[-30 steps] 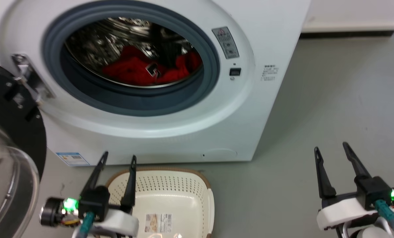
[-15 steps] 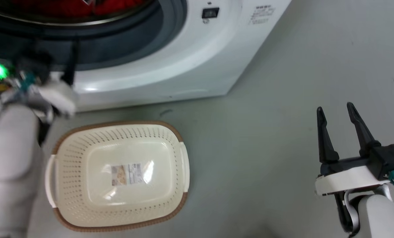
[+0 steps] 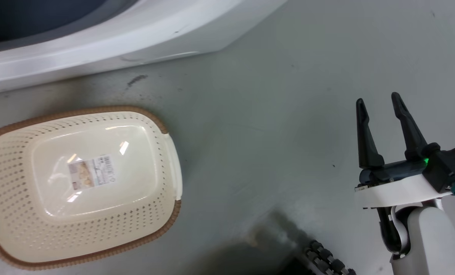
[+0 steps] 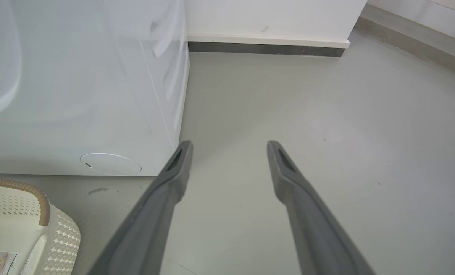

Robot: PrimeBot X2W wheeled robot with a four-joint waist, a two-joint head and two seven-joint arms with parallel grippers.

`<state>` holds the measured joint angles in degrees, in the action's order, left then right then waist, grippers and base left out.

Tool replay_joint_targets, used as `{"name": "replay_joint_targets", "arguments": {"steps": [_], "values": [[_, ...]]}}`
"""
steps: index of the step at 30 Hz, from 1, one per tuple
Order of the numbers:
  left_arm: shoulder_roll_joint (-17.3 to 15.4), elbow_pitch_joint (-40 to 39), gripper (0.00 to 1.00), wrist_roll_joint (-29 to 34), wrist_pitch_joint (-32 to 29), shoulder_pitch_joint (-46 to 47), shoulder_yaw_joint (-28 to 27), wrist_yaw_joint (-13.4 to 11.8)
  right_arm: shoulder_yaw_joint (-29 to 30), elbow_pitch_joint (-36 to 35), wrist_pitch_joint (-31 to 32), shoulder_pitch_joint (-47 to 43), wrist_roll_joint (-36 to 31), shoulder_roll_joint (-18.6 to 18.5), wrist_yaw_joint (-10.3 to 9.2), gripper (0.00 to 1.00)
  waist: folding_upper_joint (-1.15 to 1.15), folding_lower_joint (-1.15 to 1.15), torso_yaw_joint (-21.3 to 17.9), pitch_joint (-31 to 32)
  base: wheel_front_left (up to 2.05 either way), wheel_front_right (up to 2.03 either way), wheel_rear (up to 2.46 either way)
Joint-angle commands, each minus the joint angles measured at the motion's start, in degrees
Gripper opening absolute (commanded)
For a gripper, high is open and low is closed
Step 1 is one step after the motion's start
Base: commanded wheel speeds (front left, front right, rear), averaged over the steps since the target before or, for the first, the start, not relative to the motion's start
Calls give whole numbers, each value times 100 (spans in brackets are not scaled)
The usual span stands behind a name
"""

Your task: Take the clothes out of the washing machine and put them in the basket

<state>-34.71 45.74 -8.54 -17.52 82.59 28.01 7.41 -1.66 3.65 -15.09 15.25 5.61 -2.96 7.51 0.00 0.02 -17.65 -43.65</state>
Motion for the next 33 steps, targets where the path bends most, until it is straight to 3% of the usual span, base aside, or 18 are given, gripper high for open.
{"name": "replay_joint_targets", "arguments": {"steps": [1,2,3,6,12,17,18,19,28,32,33], "values": [[-154,125,100,-178,-370,369,183,3,-76,-49,-12,90,76,15,-4,100,0,-2,-293,-316,0,0,0],[-217,189,100,-279,-593,560,271,4,-110,-61,-12,89,101,14,-4,100,0,-2,-338,-369,0,0,0],[-410,333,100,-474,-1223,1033,541,4,-200,-102,-12,68,178,15,-4,100,0,-2,-453,-524,0,0,0],[-575,405,100,-683,-1783,1332,747,4,-263,-142,-12,27,270,14,-4,100,0,-2,-548,-645,0,0,0],[-855,436,100,-1075,-2479,1501,1024,4,-353,-186,-12,-26,422,14,-4,100,0,-2,-637,-808,0,0,0],[-1007,455,100,-1329,-2648,1461,1116,5,-390,-208,-12,28,451,13,-4,100,0,-2,-663,-887,0,0,0],[-1019,476,24,-1374,-2664,1450,1120,5,-387,-211,-12,44,457,13,-4,100,0,-2,-664,-894,0,0,0],[-1004,483,0,-1432,-2679,1425,1146,5,-382,-213,-12,58,464,13,-4,100,0,-2,-663,-897,0,0,0],[-920,494,0,-1460,-1807,1547,1116,-39,-316,-183,-12,150,384,13,-4,100,0,-2,-573,-750,0,0,0],[-702,726,0,-1486,-720,1389,1076,-96,-155,-148,-12,176,257,12,-4,100,0,-2,-403,-432,0,0,0],[-702,726,0,-1486,-720,1389,1076,-96,-155,-148,-12,176,257,12,-4,100,0,-2,-403,-432,0,0,0]]}}
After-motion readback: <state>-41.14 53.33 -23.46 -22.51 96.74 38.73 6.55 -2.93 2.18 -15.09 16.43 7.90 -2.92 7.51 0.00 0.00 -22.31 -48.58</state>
